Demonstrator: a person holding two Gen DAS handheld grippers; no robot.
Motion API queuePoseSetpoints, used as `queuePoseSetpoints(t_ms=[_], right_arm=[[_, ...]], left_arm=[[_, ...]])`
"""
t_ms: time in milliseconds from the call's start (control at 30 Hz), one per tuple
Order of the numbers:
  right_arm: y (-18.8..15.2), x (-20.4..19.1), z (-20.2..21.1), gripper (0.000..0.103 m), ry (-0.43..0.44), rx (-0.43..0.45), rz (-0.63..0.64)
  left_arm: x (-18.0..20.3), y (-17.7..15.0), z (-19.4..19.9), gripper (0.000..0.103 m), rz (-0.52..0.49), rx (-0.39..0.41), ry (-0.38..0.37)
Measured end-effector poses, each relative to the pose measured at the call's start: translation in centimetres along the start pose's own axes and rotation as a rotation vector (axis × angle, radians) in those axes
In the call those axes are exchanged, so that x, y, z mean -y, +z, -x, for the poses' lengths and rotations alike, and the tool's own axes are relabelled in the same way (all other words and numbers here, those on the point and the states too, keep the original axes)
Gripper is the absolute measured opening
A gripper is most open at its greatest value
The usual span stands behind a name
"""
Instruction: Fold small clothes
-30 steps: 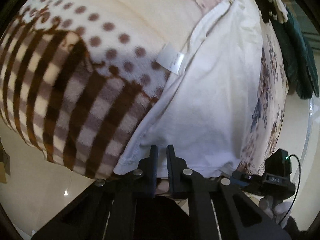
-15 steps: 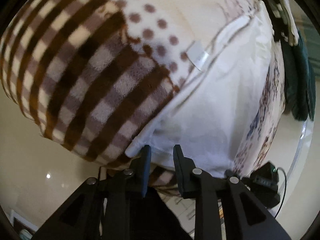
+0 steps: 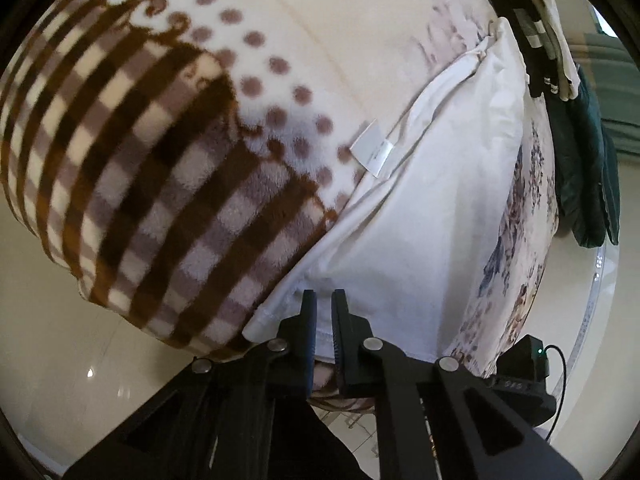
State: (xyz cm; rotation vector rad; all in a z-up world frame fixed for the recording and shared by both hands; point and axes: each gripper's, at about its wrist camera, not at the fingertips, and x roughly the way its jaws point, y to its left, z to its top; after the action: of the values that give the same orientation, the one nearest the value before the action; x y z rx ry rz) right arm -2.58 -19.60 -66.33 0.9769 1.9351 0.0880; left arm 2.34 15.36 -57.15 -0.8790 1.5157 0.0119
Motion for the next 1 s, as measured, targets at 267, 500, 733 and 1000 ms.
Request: queuePoseSetpoints(t_ms=[267,500,733,1000], right_arm=[[2.5,-0.1,2.0,0.039,0.023,0.000,-0.039],[2.6,-2.1,0.9,0.005,-0.076,0.001,0.059],[2.3,-3.9,-0.7,0.004,-0.166,-0.034,0.096],[4.5,-7.1,3.0,0.058,-0.110,-0.074,0.158]], left_arm=[[-0.4,-0.6,-1.7,0.037,0.030,-0.066,0.003],[1.1,-0.5,-2.1,0.000,0.007,0.005,0.051],[-0.6,-0.7,-1.4,0.000,0.015,0.009,0.099],[5.9,1.8,1.1,0.056,-0.219,-0.004,0.101]])
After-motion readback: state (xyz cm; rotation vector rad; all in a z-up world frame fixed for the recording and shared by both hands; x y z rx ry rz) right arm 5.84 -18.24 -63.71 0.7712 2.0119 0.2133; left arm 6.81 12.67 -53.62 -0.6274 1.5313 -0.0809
